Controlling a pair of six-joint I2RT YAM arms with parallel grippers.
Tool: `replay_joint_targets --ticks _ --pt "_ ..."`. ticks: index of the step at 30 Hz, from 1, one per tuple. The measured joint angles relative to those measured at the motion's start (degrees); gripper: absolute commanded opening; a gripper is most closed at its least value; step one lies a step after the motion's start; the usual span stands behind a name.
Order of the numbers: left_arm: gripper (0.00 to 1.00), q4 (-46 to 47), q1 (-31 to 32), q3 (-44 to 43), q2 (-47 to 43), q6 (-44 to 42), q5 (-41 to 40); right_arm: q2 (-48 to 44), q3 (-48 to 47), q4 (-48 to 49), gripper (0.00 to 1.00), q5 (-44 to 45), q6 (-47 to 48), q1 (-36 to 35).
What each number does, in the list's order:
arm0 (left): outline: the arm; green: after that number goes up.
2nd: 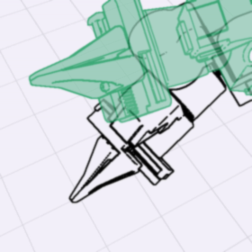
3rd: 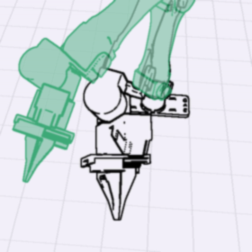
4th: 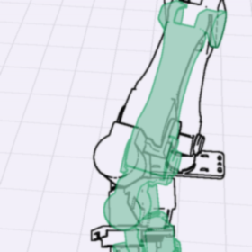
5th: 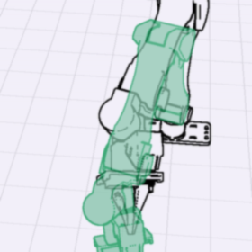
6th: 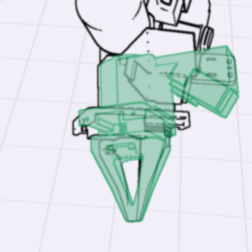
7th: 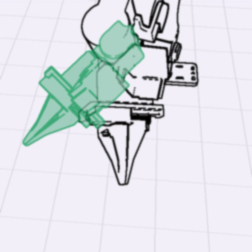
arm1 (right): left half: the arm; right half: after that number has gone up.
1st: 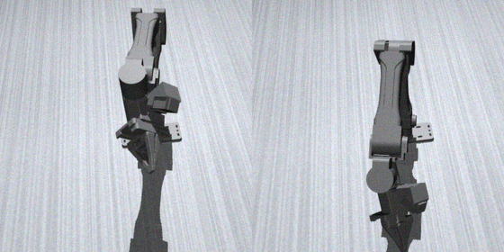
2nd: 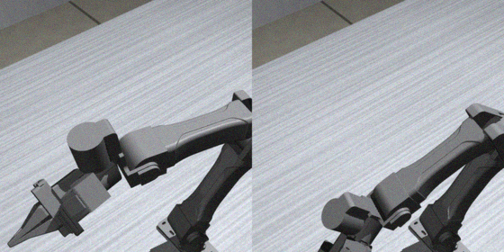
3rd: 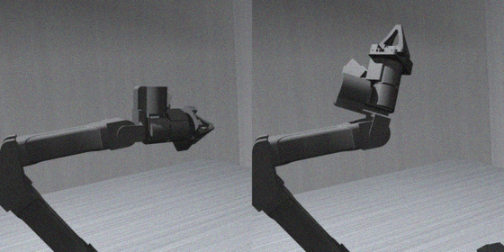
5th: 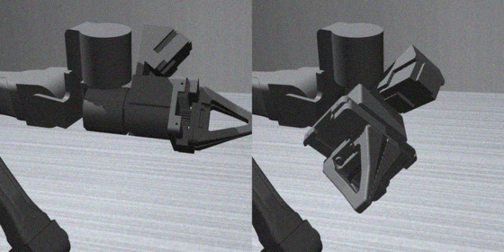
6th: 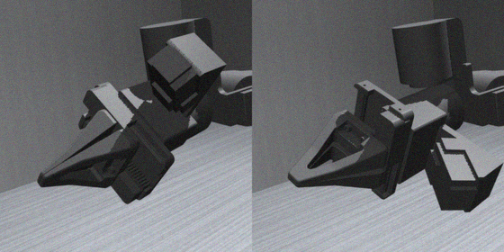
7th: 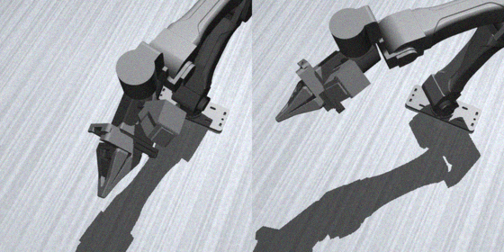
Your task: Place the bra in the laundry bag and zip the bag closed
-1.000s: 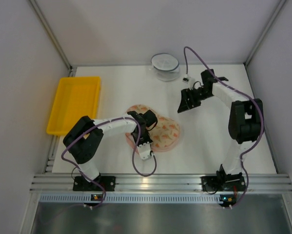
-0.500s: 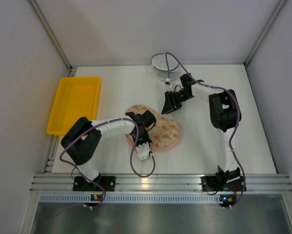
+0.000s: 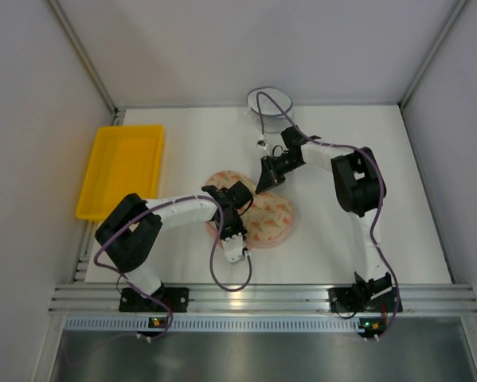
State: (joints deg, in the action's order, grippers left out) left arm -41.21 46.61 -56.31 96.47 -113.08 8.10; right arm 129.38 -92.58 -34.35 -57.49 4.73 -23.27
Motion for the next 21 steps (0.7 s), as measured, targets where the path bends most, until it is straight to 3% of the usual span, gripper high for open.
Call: replay_joint_targets --ticks 8,10,21 --pt "0.31 1.7 0.0 0.3 -0.6 0.0 0.0 -1.9 7.6 6.8 0.00 0.5 -5.0 1.1" --pt "0.53 1.8 -0.1 0.0 -0.7 -0.4 0.0 -3.9 10.8 9.2 0.00 1.0 -7.5 2.2" --pt "0.58 2.3 -0.8 -4.2 -11.0 3.1 0.5 -14.9 21.8 19.2 0.00 7.4 -15.6 9.7"
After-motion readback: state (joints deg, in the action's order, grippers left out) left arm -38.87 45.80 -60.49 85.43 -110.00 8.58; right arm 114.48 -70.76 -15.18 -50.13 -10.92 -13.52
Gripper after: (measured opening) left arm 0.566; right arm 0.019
